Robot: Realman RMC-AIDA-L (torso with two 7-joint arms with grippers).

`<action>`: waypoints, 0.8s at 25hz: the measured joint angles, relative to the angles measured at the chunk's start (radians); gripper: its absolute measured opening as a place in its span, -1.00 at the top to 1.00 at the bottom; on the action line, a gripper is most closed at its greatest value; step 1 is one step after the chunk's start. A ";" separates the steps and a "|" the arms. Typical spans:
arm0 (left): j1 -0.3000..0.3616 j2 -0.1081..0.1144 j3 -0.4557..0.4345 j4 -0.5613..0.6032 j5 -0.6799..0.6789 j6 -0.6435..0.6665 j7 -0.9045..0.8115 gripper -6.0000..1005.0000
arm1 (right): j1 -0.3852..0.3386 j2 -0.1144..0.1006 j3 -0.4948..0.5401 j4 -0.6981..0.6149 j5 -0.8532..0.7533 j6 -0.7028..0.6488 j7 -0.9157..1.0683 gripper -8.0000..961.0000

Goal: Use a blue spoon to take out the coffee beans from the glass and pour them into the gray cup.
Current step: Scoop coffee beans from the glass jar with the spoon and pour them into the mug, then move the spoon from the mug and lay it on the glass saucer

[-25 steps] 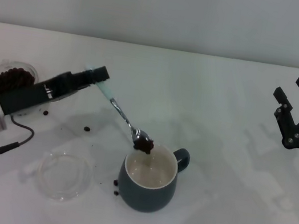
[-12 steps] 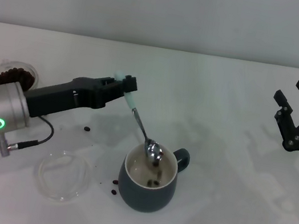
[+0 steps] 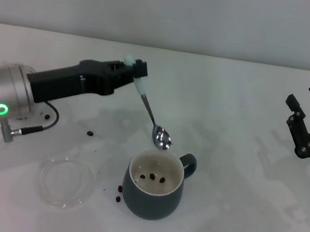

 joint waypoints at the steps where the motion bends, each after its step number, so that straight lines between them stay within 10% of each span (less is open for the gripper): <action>1: 0.000 0.003 -0.001 0.003 -0.002 0.000 -0.014 0.74 | 0.000 0.000 -0.001 0.000 0.000 -0.002 0.000 0.09; 20: 0.224 0.041 -0.231 0.028 -0.015 0.120 -0.232 0.74 | -0.009 -0.001 0.000 0.000 0.006 -0.018 0.000 0.09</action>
